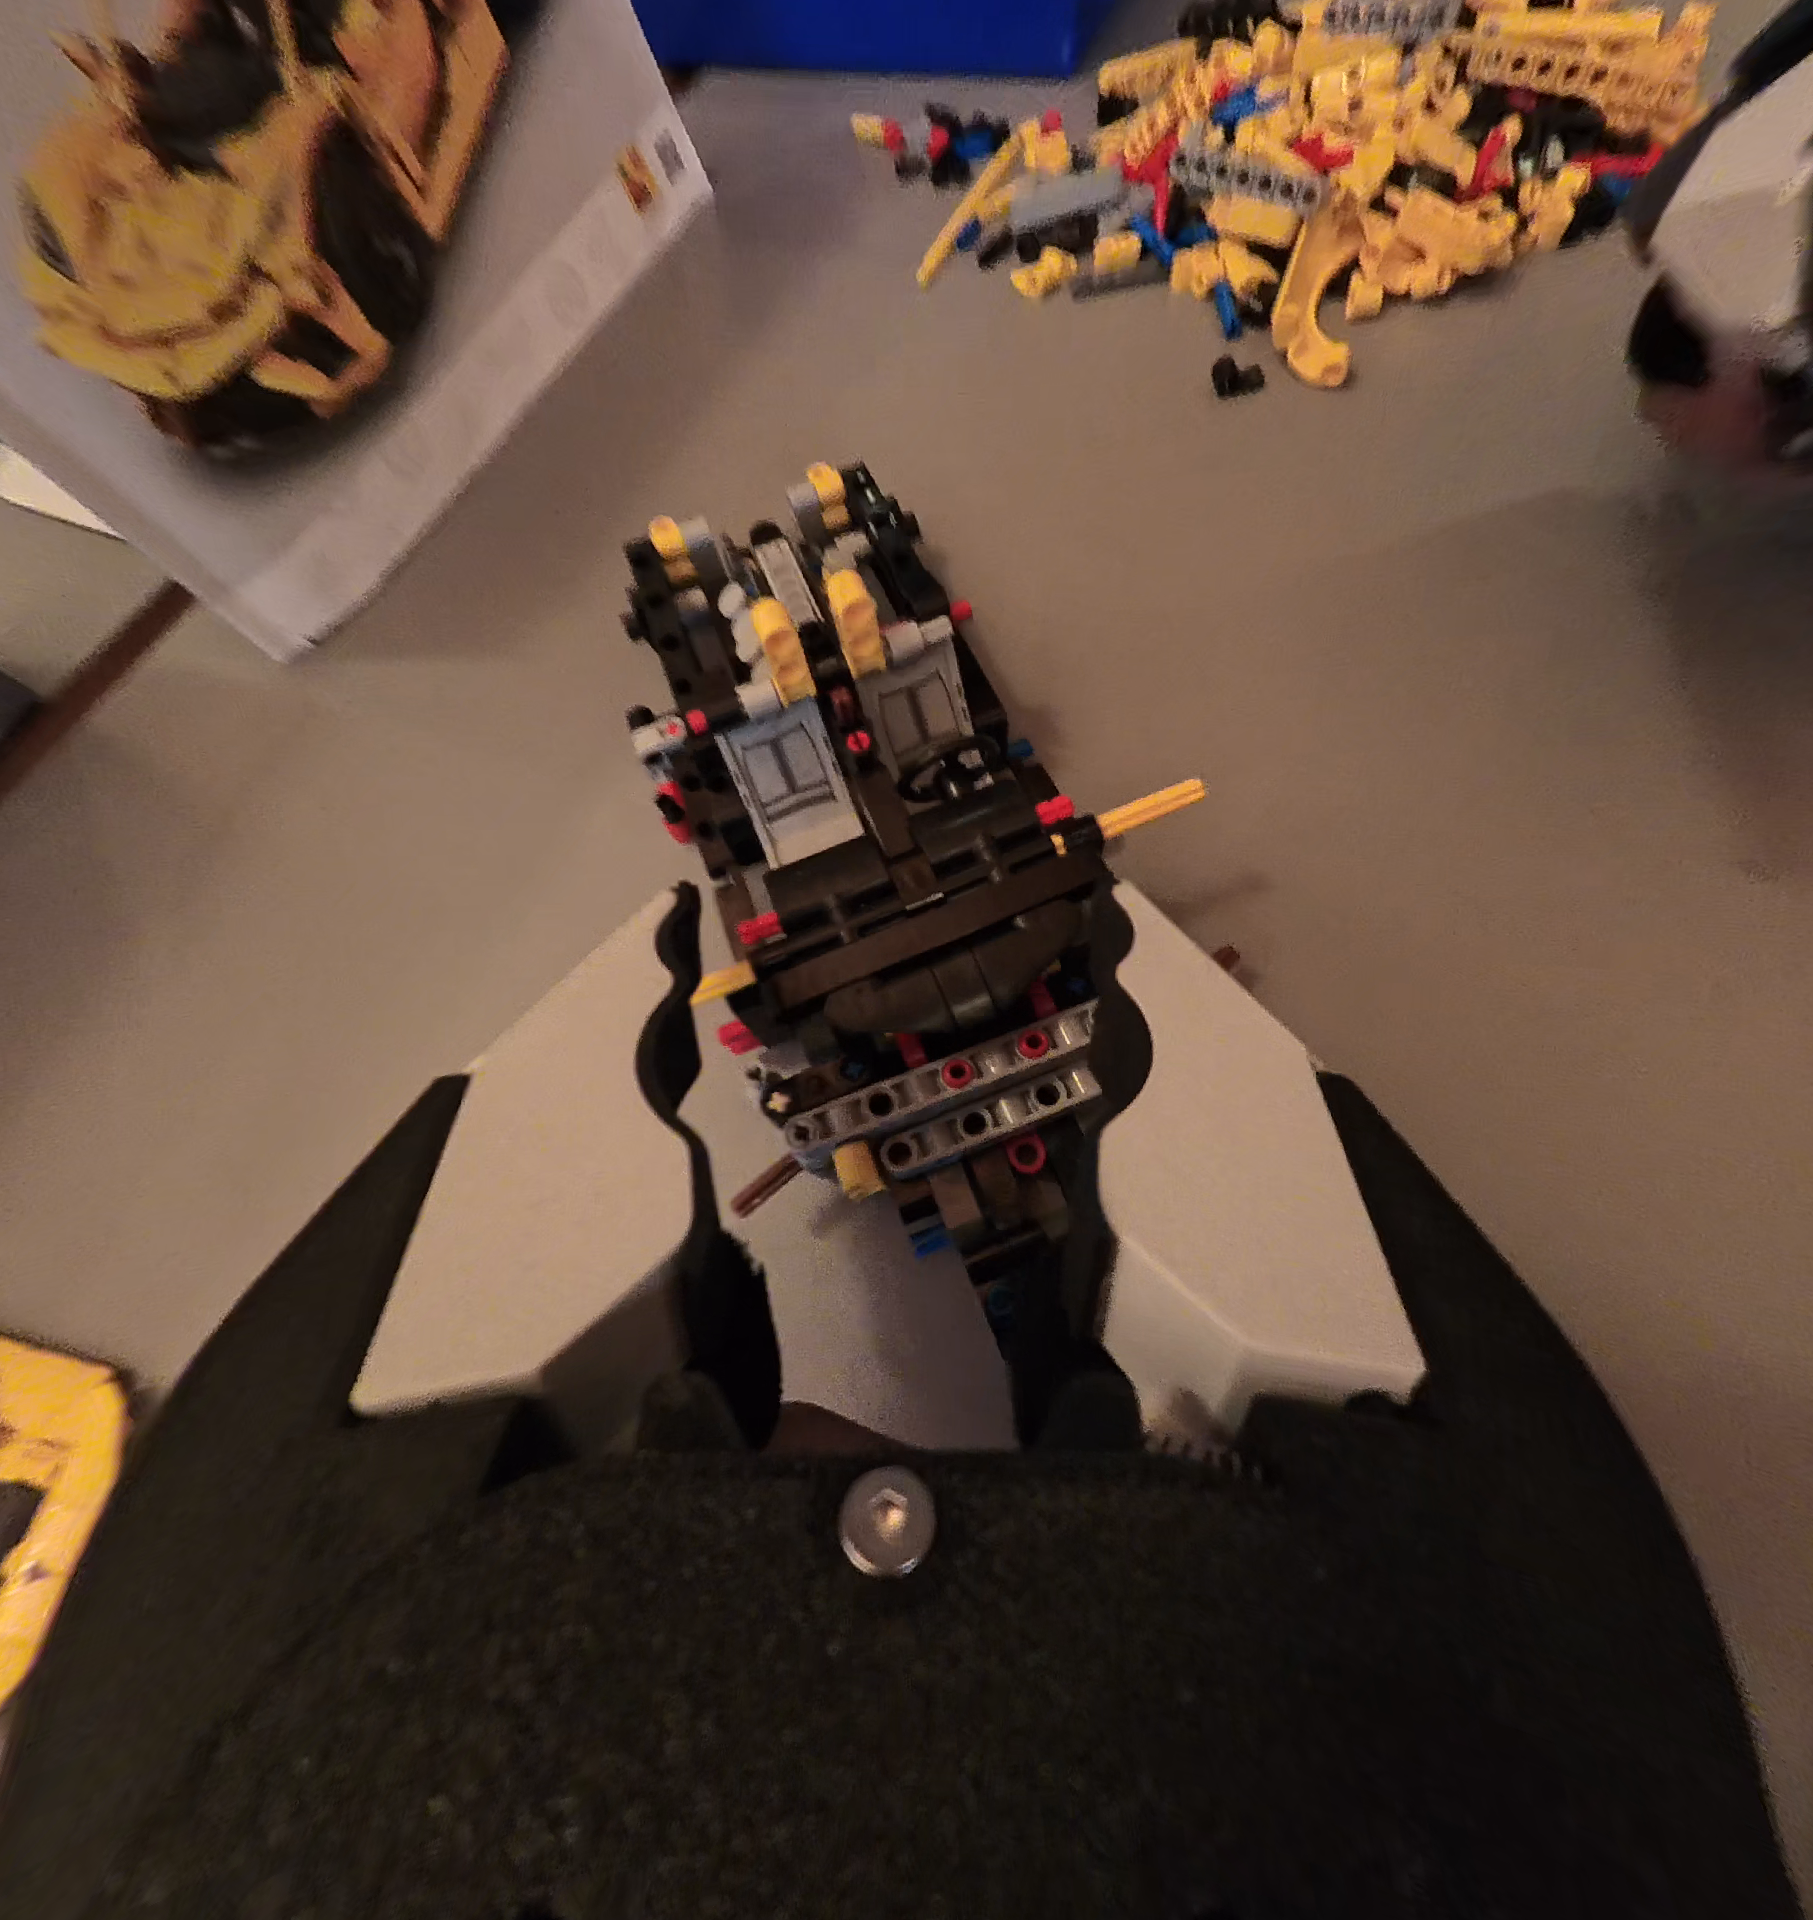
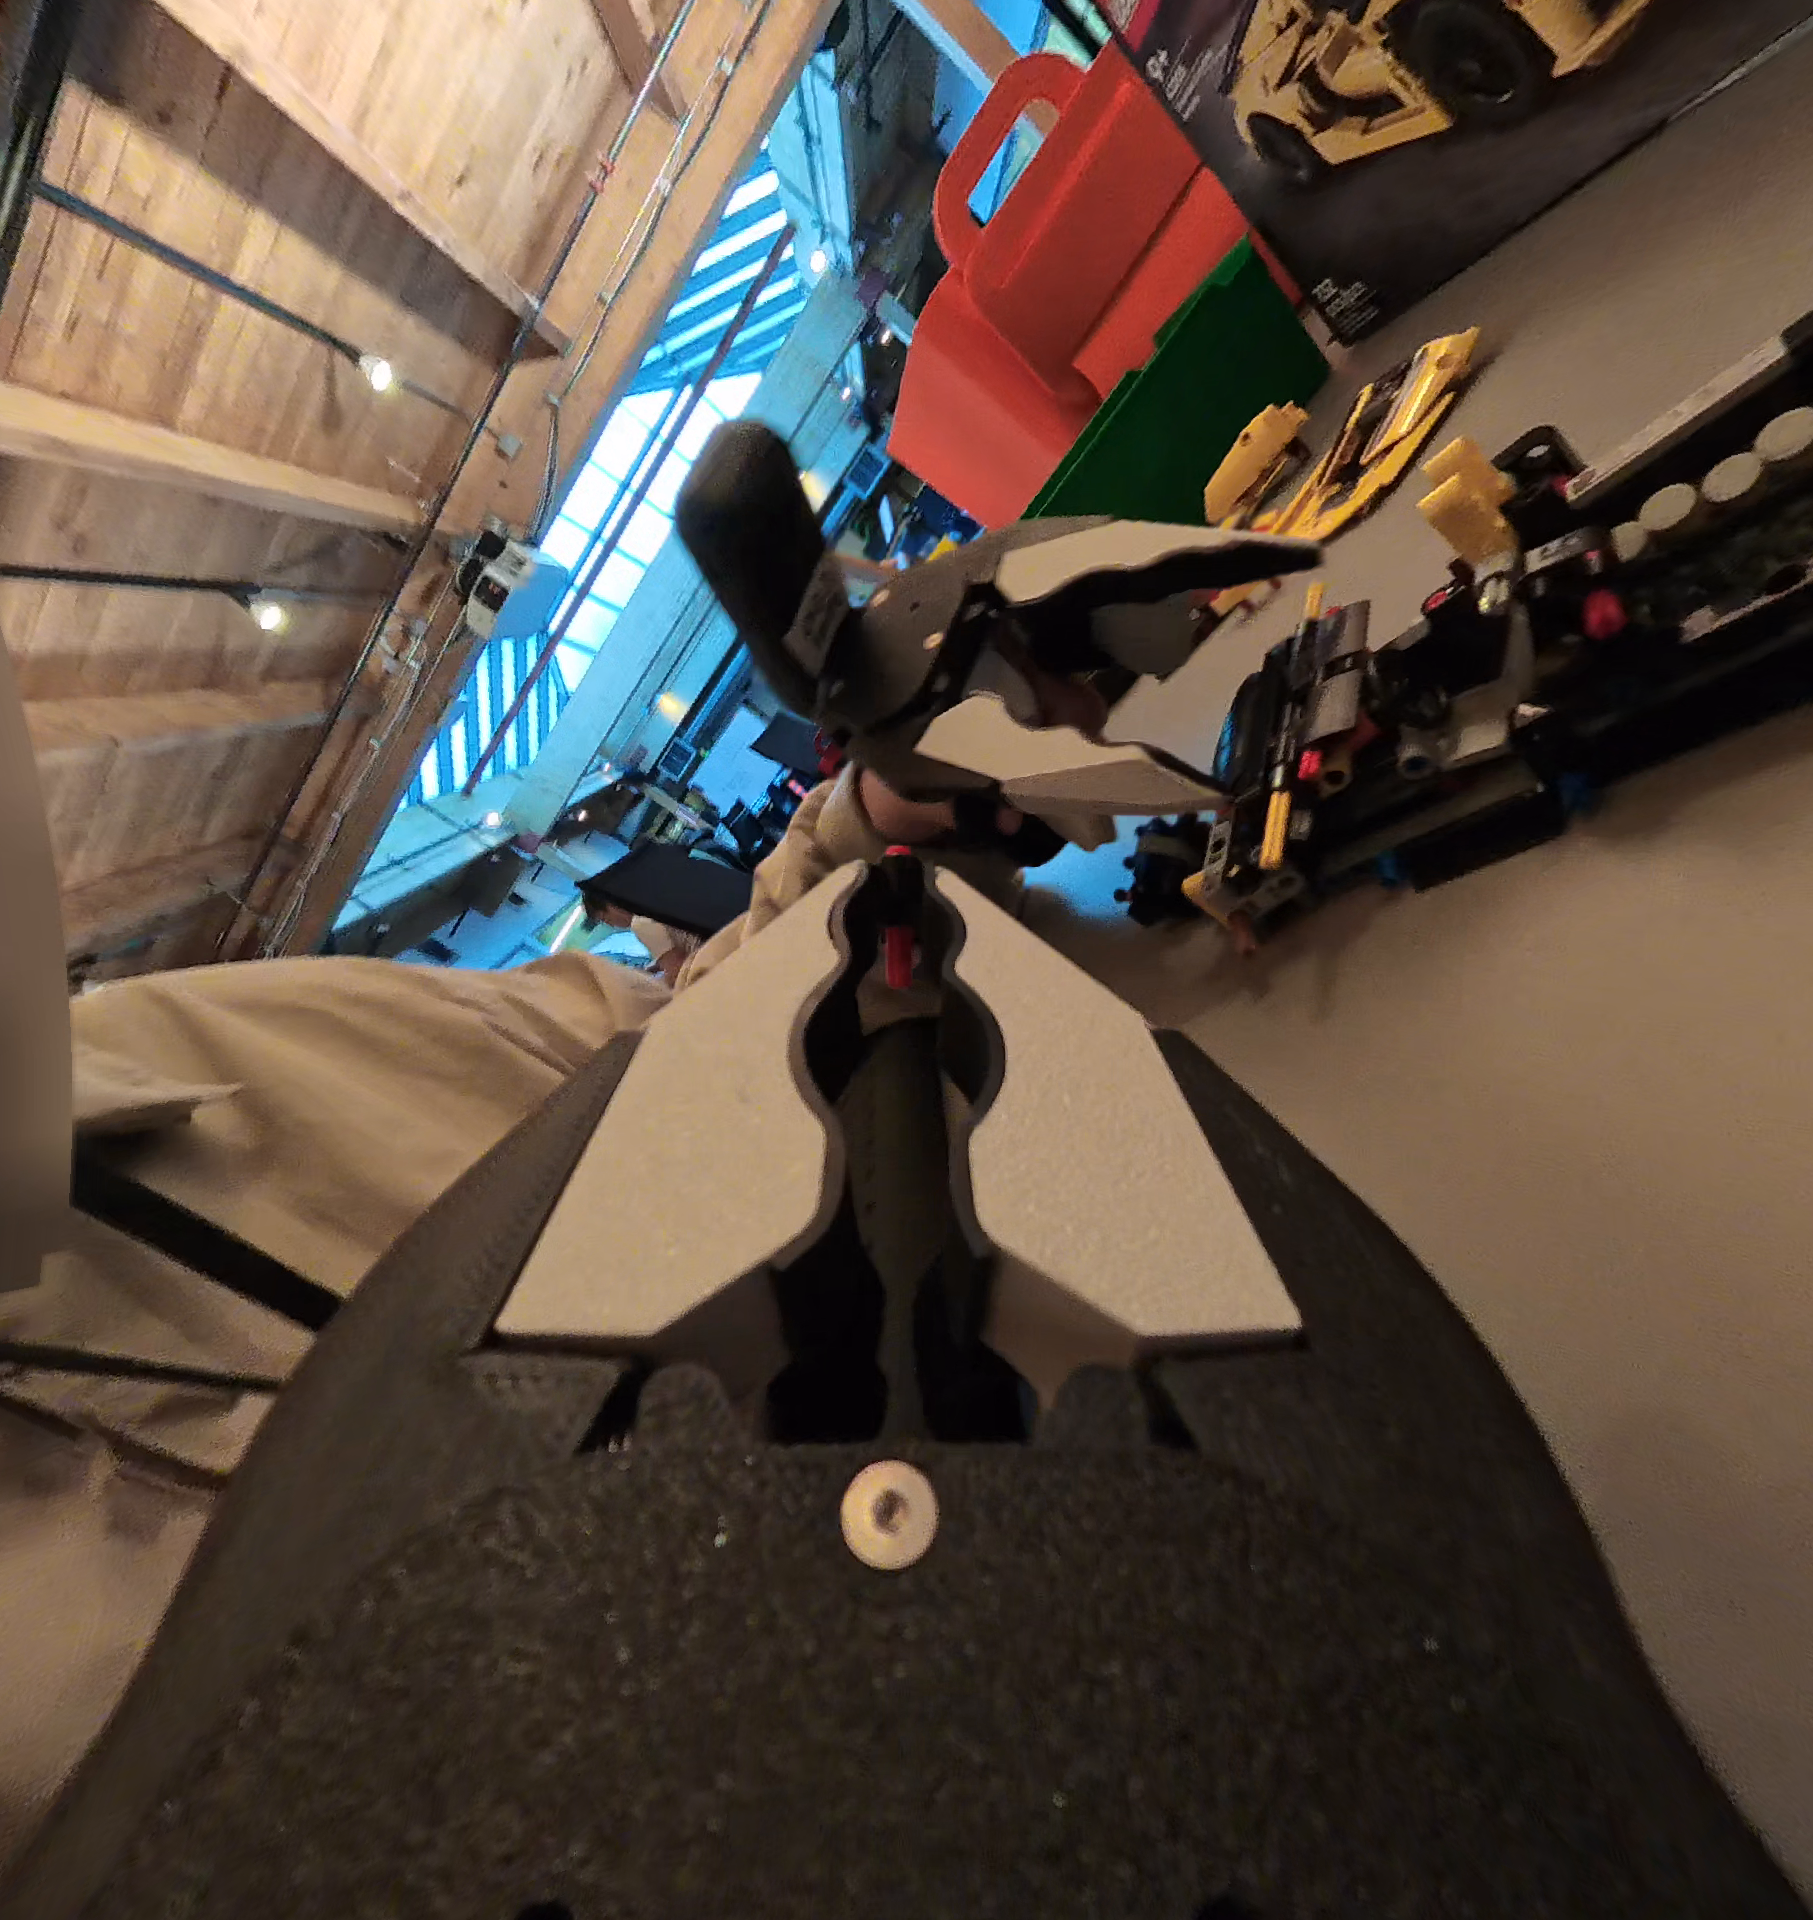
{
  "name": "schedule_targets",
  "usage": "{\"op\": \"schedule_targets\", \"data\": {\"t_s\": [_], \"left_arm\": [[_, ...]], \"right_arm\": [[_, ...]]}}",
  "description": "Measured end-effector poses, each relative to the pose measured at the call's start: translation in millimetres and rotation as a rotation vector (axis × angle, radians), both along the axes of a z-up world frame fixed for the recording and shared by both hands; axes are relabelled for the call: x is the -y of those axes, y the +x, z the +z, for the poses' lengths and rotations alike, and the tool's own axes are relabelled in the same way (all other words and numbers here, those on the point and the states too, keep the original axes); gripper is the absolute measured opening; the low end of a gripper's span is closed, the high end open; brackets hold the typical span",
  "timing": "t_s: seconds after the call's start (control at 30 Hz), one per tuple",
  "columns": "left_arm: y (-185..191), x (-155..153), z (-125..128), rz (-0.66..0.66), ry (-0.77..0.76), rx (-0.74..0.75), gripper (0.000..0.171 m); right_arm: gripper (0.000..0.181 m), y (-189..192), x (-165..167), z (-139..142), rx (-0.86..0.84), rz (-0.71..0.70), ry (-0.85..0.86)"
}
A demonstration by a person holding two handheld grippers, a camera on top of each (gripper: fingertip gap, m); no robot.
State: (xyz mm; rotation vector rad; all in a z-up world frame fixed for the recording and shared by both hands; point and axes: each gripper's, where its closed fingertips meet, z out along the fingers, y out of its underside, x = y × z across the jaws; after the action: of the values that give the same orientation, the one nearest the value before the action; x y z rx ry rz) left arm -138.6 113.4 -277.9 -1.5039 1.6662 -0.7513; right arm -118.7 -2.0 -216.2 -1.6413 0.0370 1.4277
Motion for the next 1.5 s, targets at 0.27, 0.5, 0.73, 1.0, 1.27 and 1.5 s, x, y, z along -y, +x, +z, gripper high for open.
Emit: {"op": "schedule_targets", "data": {"t_s": [0.27, 0.5, 0.73, 1.0, 1.27, 1.5], "left_arm": [[-5, -1, -3, 0.007, -0.165, 0.024, 0.07], [-2, 1, -12, 0.019, -0.164, -0.009, 0.076], [-2, -2, -17, 0.034, -0.063, -0.043, 0.077], [-5, -9, -17, 0.061, -0.111, -0.027, 0.076], [-9, -14, -14, 0.062, -0.037, -0.028, 0.074], [0, 0, 18, 0.048, 0.066, 0.103, 0.069]], "right_arm": [[0.006, 37, -24, -71, 0.778, -0.298, -0.155], [0.007, 0, -18, -100, 0.979, -0.111, -0.155], [0.026, -4, -35, -79, 0.957, -0.143, -0.027], [0.023, -9, -73, -85, 1.071, -0.049, 0.01], [0.036, -9, -13, -78, 0.969, 0.025, 0.119], [0.028, -10, -10, -107, 1.101, -0.009, -0.051]]}}
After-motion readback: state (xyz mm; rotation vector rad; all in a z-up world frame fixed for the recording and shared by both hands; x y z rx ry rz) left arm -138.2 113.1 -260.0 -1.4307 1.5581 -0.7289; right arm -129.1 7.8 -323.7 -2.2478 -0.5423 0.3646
